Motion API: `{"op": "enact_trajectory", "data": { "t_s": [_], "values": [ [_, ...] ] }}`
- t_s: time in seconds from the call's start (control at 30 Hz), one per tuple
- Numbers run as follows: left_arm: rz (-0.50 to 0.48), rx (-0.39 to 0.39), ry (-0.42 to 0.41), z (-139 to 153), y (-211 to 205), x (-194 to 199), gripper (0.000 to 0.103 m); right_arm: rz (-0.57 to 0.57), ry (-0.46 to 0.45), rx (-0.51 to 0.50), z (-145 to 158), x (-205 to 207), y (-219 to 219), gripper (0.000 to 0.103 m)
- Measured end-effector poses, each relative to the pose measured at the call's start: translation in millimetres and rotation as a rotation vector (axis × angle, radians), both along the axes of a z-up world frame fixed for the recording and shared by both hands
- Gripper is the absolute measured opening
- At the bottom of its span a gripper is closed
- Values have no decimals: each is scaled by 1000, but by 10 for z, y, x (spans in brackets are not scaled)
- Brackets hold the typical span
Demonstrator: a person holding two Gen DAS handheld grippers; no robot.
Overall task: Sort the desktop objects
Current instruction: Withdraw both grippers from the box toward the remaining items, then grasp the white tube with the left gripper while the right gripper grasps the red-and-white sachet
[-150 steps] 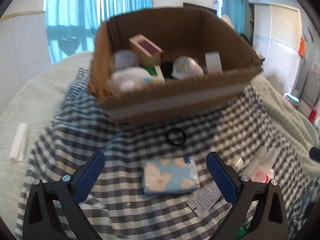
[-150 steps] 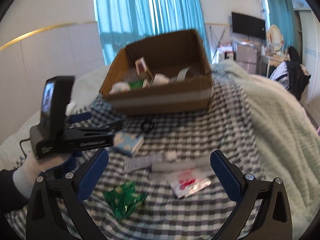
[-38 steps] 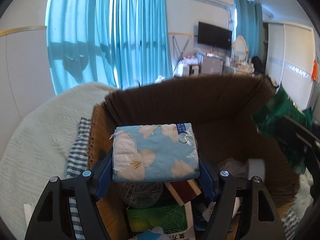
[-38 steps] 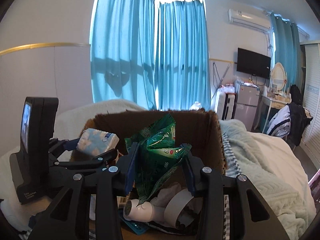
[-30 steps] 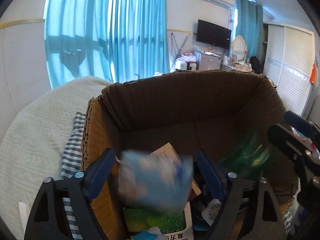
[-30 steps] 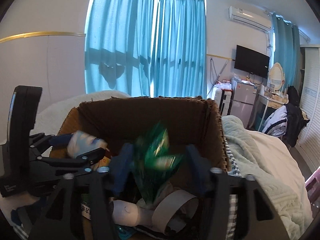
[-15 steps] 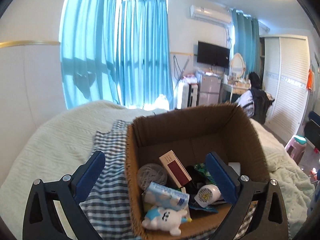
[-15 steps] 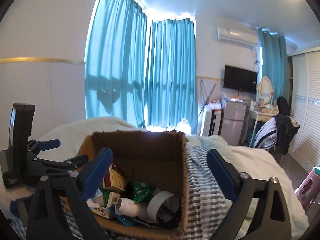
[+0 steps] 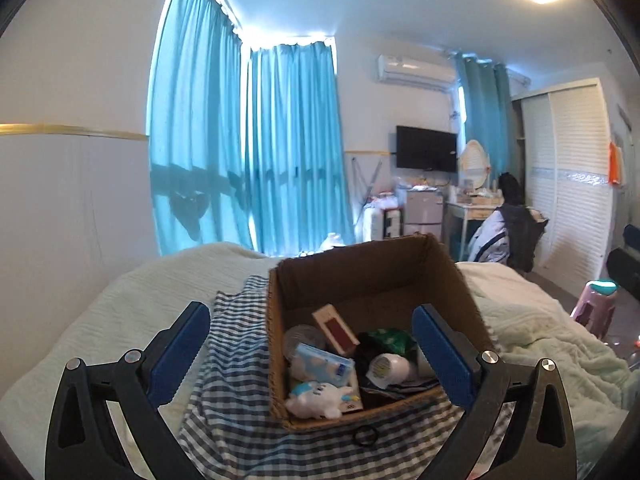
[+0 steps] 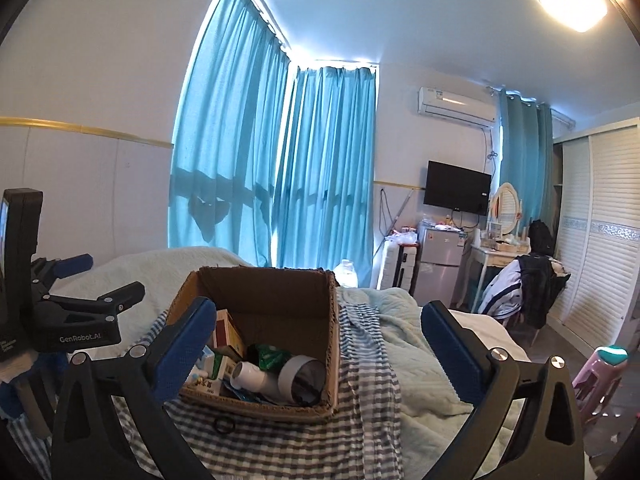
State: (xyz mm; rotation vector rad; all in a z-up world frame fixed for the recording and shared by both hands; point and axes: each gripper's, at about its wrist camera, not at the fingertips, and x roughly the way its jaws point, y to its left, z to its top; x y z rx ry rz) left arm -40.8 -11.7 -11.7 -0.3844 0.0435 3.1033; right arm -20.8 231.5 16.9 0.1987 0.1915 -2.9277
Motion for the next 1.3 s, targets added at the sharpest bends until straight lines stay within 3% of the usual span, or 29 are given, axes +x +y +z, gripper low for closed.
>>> {"op": "enact_trajectory", "data": {
  "t_s": [0.1,0.27,0.43,0.5,0.63,0.83,1.07,1.23,1.3],
  "values": [
    [-15,9,-1,-139,13,67,103,-6,-29,-12,-108,89,81,103],
    [-17,65,-57,-526,-51,57,103,-32,-72,14,-546,190,189,103],
    [-64,10,-138,-840,32,-54,103,-50,-187,8,-1011,124,322,103],
    [-120,22,-174,-967,70,-102,103,-27,-212,-1,-1086,94,334,103],
    [-134,-18,-226,-1248,167,-154,103,30,-276,-49,-1237,32,359,103],
    [-170,-69,-297,-1545,334,-178,103,23,-385,-31,-1577,-138,374,103],
    [-283,-158,-408,-1951,547,-223,103,49,-540,-12,-1928,-224,286,102],
    [-311,-160,-480,-2120,557,-281,103,111,-652,46,-2221,-281,176,89],
    [-328,-160,-502,-2162,567,-297,103,127,-696,58,-2347,-317,150,89]
  ]
}}
